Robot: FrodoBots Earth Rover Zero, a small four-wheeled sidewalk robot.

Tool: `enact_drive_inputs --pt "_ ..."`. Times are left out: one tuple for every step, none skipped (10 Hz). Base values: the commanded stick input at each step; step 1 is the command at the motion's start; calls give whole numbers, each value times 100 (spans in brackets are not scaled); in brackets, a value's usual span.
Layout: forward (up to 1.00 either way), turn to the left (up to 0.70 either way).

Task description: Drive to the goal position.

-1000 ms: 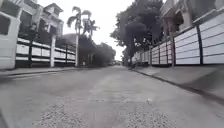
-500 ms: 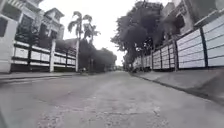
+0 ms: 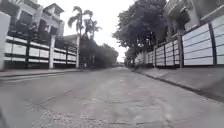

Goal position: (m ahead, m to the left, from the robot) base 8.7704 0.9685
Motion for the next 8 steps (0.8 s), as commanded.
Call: enact_drive_inputs --pt "85 -34" --pt "85 -34" --pt "85 -34" --pt "85 -34" --pt "85 -34" --pt "85 -33" --pt "85 -27" --pt "85 -14"
